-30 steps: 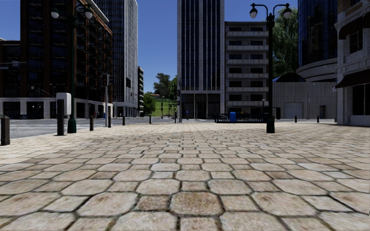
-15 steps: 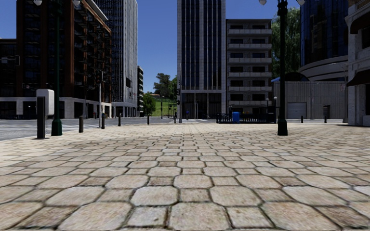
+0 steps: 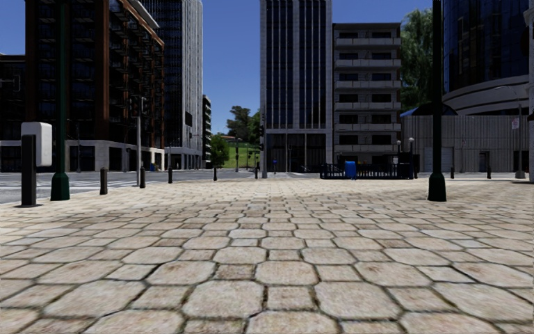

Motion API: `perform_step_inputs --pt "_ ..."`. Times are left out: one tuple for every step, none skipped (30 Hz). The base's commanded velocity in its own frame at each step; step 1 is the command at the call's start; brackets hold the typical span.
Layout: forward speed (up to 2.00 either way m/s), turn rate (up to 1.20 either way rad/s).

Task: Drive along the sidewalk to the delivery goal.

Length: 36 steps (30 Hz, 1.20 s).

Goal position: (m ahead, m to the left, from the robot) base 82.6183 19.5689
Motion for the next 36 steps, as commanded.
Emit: perform_step_inputs --pt "2.00 0.19" --pt "2.00 0.19" --pt "2.00 0.19" --pt "2.00 0.19" --pt "2.00 0.19" --pt "2.00 0.19" --pt "2.00 0.19" --pt "2.00 0.19" --pt "2.00 0.19" --pt "2.00 0.19" --pt "2.00 0.19" --pt "2.00 0.19" --pt "2.00 0.19" --pt "2.00 0.19" --pt "2.00 0.19" --pt "2.00 0.19" --pt "2.00 0.20" --pt "2.00 0.21" --pt "2.00 0.21" --pt "2.00 0.22" --pt "2.00 0.22" --pt "2.00 0.23" --pt "2.00 0.23" --pt "2.00 0.25" --pt "2.00 0.25" --pt "2.00 0.26" --pt "2.00 0.26" --pt "2.00 0.26" --pt "2.00 0.26" --pt "2.00 0.26" --pt "2.00 0.26" --pt "2.00 0.26" --pt "2.00 0.26" --pt "2.00 0.26" --pt "2.00 0.26" --pt "2.00 0.26"
